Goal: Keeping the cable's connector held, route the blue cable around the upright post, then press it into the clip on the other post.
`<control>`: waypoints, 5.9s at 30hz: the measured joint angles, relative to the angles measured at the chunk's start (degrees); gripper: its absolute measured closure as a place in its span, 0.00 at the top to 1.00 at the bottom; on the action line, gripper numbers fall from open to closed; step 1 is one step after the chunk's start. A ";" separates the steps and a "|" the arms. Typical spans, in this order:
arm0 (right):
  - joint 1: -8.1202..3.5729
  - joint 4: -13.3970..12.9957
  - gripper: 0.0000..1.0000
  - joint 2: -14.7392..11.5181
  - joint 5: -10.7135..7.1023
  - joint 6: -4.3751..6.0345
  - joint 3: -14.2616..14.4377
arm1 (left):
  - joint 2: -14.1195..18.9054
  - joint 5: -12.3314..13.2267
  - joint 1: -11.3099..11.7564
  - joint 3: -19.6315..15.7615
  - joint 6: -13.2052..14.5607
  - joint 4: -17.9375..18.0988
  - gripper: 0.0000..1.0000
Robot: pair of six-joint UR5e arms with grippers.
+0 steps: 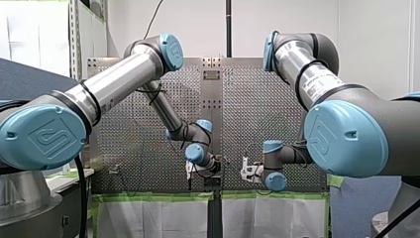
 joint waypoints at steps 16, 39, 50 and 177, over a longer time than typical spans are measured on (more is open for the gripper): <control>-1.31 0.78 0.00 0.07 -0.37 0.16 -2.13 | -0.01 1.77 1.36 0.13 -2.85 2.57 0.00; -4.63 4.55 0.00 0.08 -0.81 -0.35 -5.69 | -0.06 -2.80 3.03 3.44 -3.31 -0.63 0.00; -5.24 4.74 0.00 0.16 -0.89 -0.73 -6.01 | -0.08 -1.55 3.29 3.45 -3.67 -1.14 0.00; -7.19 10.42 0.00 2.19 -2.31 -1.39 -10.87 | 7.26 -2.67 -4.96 -3.59 8.39 -9.17 1.00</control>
